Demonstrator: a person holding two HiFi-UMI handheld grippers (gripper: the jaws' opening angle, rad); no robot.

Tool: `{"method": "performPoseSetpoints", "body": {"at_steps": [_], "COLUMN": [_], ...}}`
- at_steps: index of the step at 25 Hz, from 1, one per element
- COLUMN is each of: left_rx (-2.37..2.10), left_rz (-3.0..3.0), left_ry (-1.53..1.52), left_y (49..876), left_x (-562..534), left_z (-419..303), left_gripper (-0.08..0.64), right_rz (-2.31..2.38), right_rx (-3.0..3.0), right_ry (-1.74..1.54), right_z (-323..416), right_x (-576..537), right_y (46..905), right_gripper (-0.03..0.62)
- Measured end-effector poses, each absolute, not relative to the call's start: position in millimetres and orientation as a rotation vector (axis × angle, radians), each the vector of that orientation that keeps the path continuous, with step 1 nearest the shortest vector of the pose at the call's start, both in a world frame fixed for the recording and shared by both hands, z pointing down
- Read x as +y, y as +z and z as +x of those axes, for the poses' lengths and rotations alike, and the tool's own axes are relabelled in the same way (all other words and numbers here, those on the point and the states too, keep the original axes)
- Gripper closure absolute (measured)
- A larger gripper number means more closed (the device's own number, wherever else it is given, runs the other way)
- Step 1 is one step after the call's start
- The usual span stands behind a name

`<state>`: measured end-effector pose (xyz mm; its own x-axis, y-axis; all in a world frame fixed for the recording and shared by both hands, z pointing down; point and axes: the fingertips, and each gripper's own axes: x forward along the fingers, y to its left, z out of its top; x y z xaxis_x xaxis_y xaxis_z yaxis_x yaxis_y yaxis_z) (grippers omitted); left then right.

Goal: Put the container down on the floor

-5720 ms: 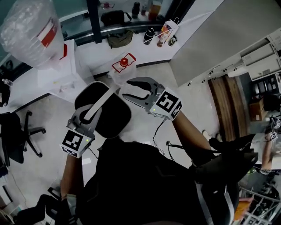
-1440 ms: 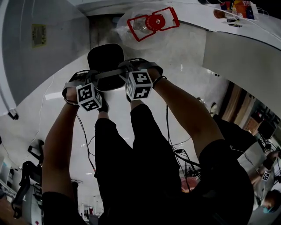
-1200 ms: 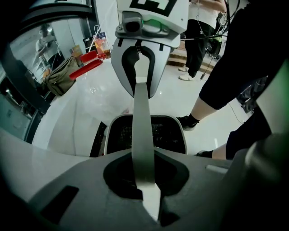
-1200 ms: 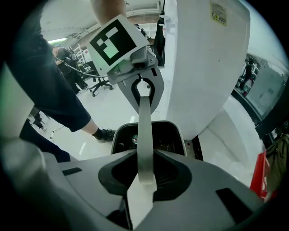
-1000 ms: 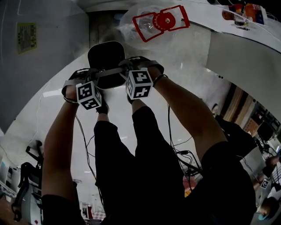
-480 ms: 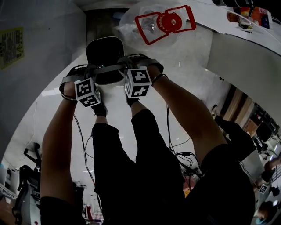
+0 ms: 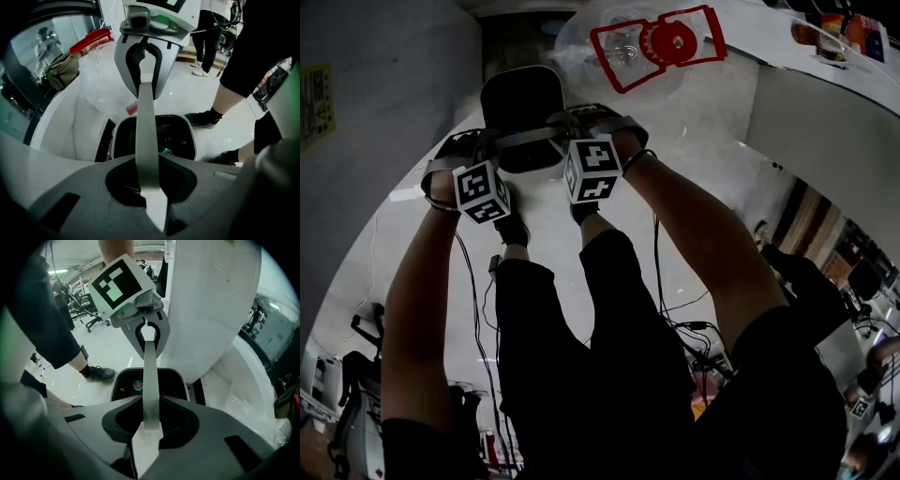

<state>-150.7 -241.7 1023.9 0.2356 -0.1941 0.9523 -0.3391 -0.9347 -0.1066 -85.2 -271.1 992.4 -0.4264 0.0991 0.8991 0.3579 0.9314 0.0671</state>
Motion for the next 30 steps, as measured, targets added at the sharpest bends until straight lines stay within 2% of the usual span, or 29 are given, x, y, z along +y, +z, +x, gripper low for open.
{"method": "performPoseSetpoints", "body": {"at_steps": [11,18,30], "left_rx": [-0.628,-0.692,-0.865], "left_rz": [2.306,2.228,2.185], "left_ry": [1.713,1.669,1.522], "left_y": [1001,984,881], "left_x": [-233,-232,-220], "left_z": [-156,-163,-162], "left_gripper": [0.436,0.433,0.433], "right_rz": [-0.351,-0.26,-0.028], "right_rx": [-1.945,-1.972,-2.082], "right_ry": [-0.308,-0.29,-0.037], "right_z": [-80,-80,-59], "right_x": [-262,-271,-273], "right_y": [991,963,859], "right_gripper": [0.505,0.457,0.462]}}
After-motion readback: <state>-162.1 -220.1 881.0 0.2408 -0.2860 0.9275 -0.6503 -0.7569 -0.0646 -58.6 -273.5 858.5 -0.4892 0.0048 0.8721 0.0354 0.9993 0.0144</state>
